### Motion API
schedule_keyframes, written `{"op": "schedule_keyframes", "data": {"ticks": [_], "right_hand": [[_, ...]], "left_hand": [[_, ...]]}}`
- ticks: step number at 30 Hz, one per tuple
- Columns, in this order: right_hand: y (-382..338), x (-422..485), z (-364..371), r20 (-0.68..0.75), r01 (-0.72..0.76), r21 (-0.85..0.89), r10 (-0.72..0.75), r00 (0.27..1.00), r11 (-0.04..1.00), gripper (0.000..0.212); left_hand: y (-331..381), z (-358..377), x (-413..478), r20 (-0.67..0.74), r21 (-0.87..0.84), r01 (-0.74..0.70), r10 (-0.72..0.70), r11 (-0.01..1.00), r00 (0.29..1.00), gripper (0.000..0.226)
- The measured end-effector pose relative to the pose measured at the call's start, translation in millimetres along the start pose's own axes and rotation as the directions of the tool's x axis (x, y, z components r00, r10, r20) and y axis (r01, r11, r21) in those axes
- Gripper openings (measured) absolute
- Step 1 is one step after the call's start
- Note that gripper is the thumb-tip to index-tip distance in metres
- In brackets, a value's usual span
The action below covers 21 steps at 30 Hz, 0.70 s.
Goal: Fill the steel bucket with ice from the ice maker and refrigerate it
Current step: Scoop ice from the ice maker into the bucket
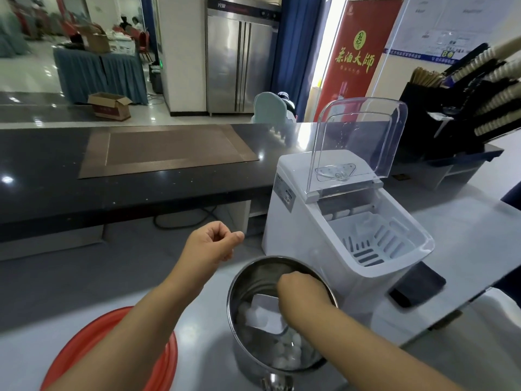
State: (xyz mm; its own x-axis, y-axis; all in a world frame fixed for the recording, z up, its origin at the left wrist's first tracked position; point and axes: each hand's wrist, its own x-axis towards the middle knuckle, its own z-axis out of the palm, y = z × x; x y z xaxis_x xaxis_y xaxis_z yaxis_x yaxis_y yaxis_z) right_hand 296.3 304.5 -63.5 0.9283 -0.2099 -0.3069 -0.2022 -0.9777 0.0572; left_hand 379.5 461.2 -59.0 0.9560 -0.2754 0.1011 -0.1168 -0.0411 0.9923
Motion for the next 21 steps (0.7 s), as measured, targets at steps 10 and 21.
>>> {"op": "schedule_keyframes", "data": {"ticks": [10, 21], "right_hand": [[11, 1, 0, 0.058, -0.087, -0.169, 0.098, 0.994, 0.982, 0.030], [11, -3, -9, 0.246, -0.120, -0.067, 0.133, 0.960, 0.990, 0.040]], "left_hand": [[-1, 2, 1, 0.009, -0.017, 0.002, -0.002, 1.000, 1.000, 0.025], [11, 26, 10, 0.085, 0.015, -0.040, 0.039, 0.999, 0.996, 0.022]]}}
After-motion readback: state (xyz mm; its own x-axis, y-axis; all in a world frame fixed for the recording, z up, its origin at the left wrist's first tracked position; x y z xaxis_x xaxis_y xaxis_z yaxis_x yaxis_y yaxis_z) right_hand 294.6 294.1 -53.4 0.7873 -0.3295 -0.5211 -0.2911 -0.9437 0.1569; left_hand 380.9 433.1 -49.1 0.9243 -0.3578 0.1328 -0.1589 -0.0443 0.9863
